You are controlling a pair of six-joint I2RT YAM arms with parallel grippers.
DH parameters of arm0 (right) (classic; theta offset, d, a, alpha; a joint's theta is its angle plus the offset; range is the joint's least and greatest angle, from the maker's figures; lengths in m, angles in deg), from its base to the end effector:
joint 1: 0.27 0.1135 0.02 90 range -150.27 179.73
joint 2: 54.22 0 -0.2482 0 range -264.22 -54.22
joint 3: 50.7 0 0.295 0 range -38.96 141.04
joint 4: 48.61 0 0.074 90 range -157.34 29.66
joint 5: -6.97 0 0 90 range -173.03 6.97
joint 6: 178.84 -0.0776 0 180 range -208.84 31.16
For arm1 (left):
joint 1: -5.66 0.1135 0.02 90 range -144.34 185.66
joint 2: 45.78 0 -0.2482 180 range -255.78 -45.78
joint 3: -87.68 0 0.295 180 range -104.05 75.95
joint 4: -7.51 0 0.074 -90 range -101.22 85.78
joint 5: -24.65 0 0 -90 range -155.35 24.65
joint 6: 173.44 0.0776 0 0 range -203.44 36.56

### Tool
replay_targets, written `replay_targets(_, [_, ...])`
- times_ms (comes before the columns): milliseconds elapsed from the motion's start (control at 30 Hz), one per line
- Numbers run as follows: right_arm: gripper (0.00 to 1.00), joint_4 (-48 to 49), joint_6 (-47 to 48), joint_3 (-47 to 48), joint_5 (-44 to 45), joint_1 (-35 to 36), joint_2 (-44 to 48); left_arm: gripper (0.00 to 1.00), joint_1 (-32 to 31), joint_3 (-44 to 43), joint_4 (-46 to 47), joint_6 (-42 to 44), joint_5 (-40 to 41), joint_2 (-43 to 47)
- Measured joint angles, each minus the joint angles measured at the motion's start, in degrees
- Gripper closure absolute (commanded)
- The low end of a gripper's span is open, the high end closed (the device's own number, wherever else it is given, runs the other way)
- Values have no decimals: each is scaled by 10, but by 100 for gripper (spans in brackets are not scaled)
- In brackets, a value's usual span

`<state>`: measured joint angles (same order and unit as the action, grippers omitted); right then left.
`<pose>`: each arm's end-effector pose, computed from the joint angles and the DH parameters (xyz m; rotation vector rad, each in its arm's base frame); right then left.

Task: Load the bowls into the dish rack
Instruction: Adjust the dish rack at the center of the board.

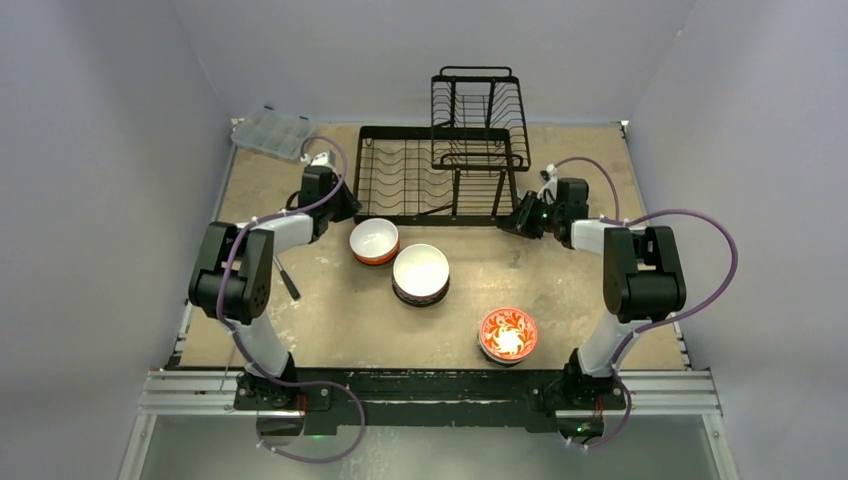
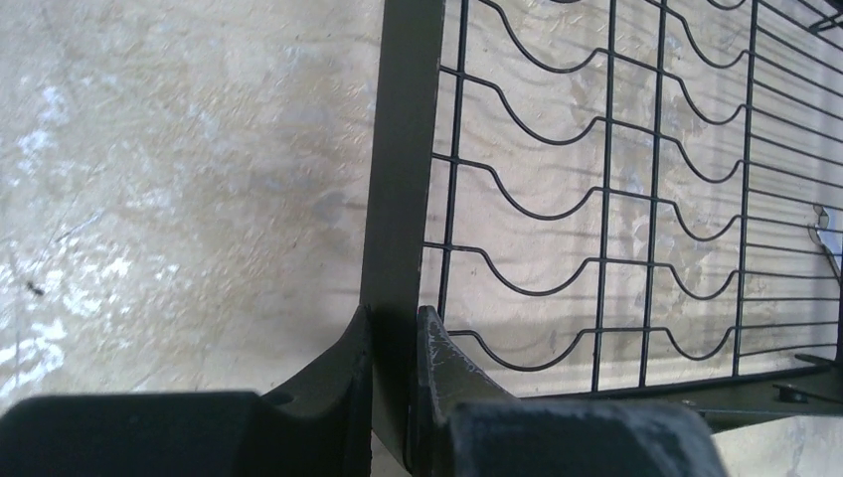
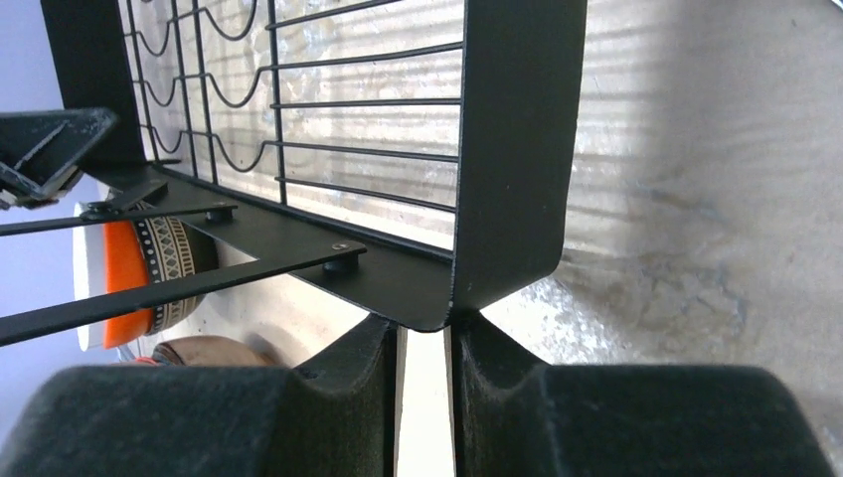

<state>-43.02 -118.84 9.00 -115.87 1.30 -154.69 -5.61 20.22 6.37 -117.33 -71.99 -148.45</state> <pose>0.4010 0.0531 0.0847 0.2142 2.2138 0.9337 0.4270 -0.0942 0.0960 -0.3778 2.2269 -0.5593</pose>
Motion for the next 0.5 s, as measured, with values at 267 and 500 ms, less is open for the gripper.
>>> replay_targets(267, [75, -35, 7, 61, 8, 16, -27, 100, 0, 55, 12, -13, 12, 43])
replay_targets(500, [72, -52, 9, 111, 9, 40, -63, 100, -8, 81, 4, -23, 34, 72])
